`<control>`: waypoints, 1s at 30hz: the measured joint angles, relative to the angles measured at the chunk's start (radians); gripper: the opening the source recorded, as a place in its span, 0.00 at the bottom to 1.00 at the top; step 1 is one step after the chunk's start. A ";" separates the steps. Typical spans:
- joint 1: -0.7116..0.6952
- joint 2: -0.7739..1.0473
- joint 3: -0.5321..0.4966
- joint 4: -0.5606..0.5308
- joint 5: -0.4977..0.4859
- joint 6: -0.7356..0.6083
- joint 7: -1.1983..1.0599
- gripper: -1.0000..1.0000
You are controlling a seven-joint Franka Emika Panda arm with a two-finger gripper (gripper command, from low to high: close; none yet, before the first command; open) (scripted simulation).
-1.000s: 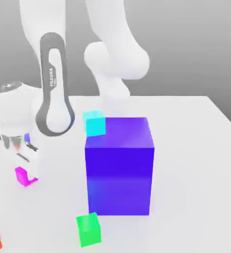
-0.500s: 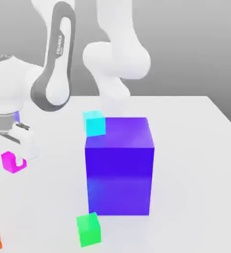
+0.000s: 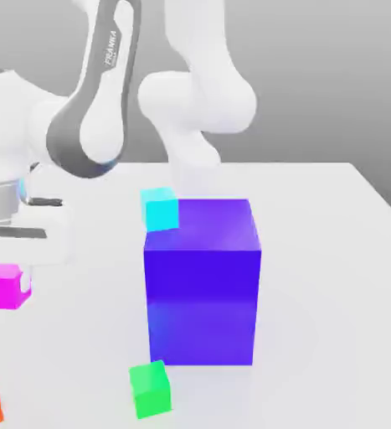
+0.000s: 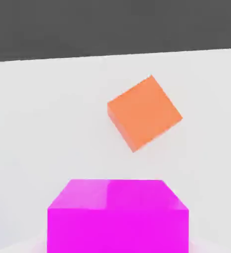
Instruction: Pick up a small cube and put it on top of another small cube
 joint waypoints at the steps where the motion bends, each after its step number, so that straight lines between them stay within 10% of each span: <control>1: 0.007 0.002 0.004 0.003 0.003 -0.004 -0.038 0.00; 30: 0.164 0.047 0.133 0.036 -0.093 -0.091 -1.086 0.00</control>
